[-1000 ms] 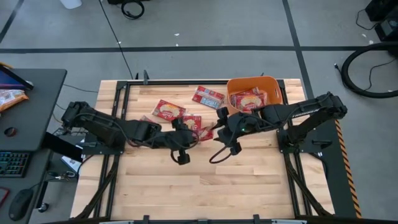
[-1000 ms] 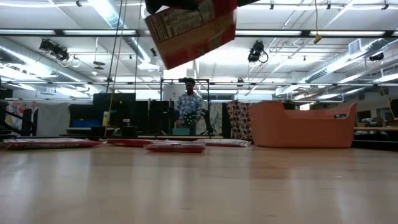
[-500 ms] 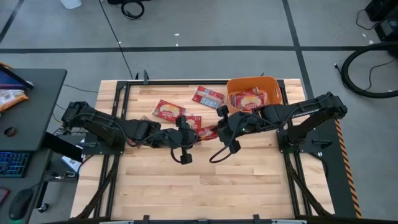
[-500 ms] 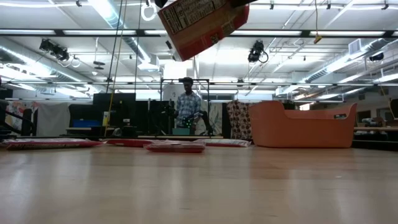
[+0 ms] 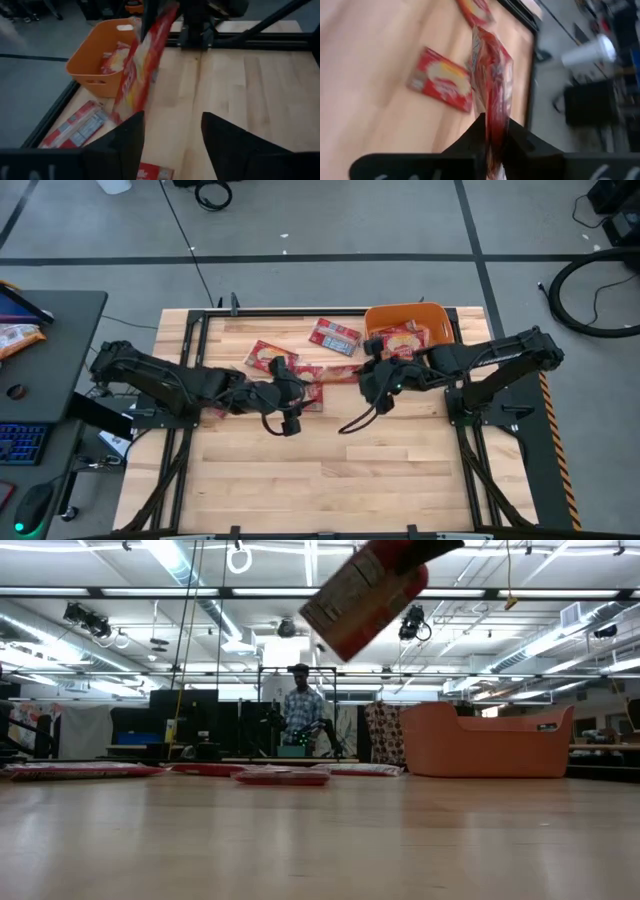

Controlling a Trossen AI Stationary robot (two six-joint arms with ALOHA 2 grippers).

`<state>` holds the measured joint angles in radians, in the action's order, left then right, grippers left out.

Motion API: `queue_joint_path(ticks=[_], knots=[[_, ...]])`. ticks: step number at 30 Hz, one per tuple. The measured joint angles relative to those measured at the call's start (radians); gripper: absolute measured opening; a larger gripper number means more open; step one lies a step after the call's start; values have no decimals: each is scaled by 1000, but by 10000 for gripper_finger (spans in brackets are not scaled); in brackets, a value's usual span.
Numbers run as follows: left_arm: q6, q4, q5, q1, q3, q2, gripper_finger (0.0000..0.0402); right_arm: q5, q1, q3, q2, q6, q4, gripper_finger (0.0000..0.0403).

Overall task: Sort popcorn bags into baskets
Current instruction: Put the red popcorn bag into the orange bin

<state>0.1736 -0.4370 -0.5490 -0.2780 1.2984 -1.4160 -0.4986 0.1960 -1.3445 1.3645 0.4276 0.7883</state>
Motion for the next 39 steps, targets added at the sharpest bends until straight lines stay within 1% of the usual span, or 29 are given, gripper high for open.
queue_joint_path(ticks=[2, 5, 8, 13, 15, 17, 20, 23, 26, 28, 33, 37, 39], knots=[[21, -46, -25, 0, 0, 25, 204, -30, -15, 0, -21, -79, 55, 39], [56, -73, -37, 0, 0, 58, 201, -31, -50, -17, -41, -240, 188, 26], [77, -84, -41, 4, 0, 85, 194, -55, -83, -74, -33, -427, 355, 18], [77, -92, -45, 23, 0, 123, 183, -146, -159, -177, 17, -768, 649, 21], [83, -96, -32, 36, 0, 134, 181, -134, -212, -197, 35, -887, 750, 23], [104, -93, -18, 56, 0, 138, 181, -92, -271, -193, 50, -957, 791, 23], [128, -94, 23, 76, 0, 141, 180, 1, -361, -170, 59, -973, 771, 23], [144, -91, 81, 88, 0, 143, 180, 9, -454, -146, 79, -970, 779, 23], [169, -93, 135, 87, 0, 142, 180, 54, -558, -137, 89, -944, 785, 24], [187, -92, 164, 85, 0, 142, 180, 86, -624, -133, 95, -918, 782, 24], [227, -92, 217, 69, 0, 142, 180, 125, -776, -132, 115, -870, 784, 23], [256, -92, 256, 55, 0, 142, 180, 138, -866, -132, 158, -857, 780, 23], [266, -92, 259, 48, 0, 142, 180, 186, -895, -132, 190, -868, 785, 23]])
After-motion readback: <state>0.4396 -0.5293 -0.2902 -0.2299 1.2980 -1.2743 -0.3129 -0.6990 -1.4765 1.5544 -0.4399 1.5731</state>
